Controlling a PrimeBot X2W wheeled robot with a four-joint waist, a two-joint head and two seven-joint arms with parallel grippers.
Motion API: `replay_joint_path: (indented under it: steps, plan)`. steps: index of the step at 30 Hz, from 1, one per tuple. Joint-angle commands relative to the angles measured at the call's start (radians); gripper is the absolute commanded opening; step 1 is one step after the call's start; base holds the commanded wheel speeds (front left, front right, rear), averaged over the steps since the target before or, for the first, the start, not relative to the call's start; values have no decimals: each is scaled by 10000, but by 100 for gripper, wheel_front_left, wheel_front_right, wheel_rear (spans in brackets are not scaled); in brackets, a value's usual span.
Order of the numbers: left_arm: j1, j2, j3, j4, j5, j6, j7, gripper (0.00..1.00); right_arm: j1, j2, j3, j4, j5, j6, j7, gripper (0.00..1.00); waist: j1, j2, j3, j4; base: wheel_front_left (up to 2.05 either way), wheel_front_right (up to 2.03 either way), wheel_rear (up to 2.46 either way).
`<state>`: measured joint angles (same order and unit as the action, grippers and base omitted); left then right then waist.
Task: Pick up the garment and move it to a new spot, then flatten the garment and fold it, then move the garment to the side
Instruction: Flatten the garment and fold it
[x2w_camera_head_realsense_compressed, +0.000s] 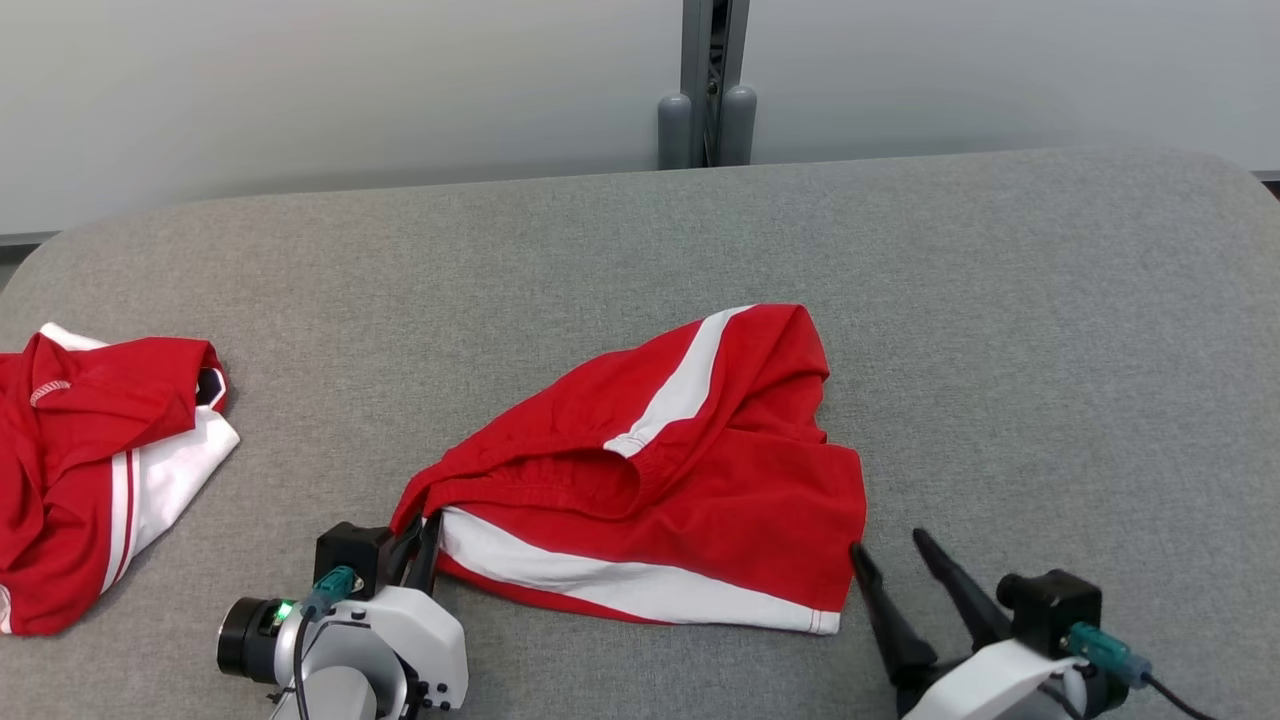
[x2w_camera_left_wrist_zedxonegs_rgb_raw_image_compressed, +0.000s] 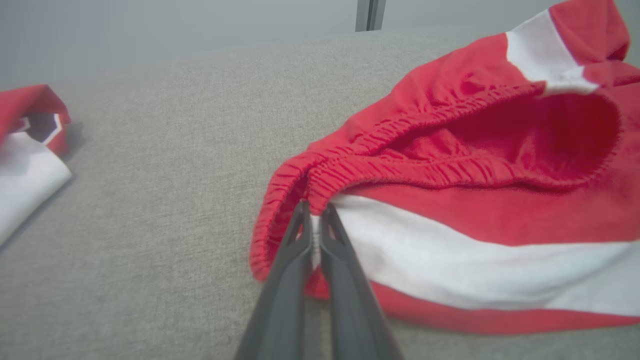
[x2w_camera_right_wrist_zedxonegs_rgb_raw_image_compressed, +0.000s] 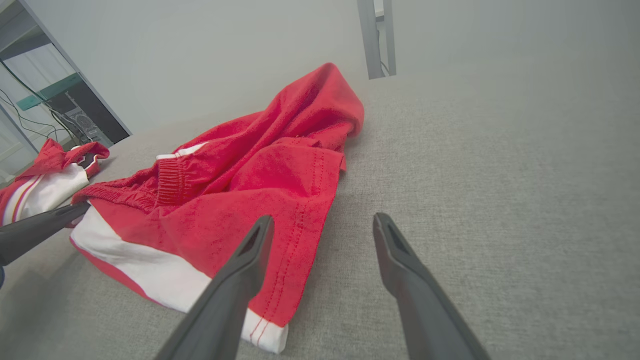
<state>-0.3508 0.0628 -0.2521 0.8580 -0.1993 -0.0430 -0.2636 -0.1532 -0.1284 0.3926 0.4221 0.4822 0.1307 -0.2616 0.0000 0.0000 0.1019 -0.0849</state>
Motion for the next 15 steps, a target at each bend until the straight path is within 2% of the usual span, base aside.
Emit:
replay_joint_path:
  steps: [1,7,15]
  plan:
    - [91,79,29,-97,-79,-36,-23,0,130,-218,382,-26,206,2,-28,100,0,0,-33,-14,0,0,0]
    - [148,64,8,-248,-96,-45,-24,0,354,-988,1934,-127,683,2,33,100,0,0,-76,-30,0,0,0]
    - [223,101,-16,-369,-96,-33,-24,0,11,-1712,3423,-18,1122,2,25,100,0,0,-30,27,0,0,0]
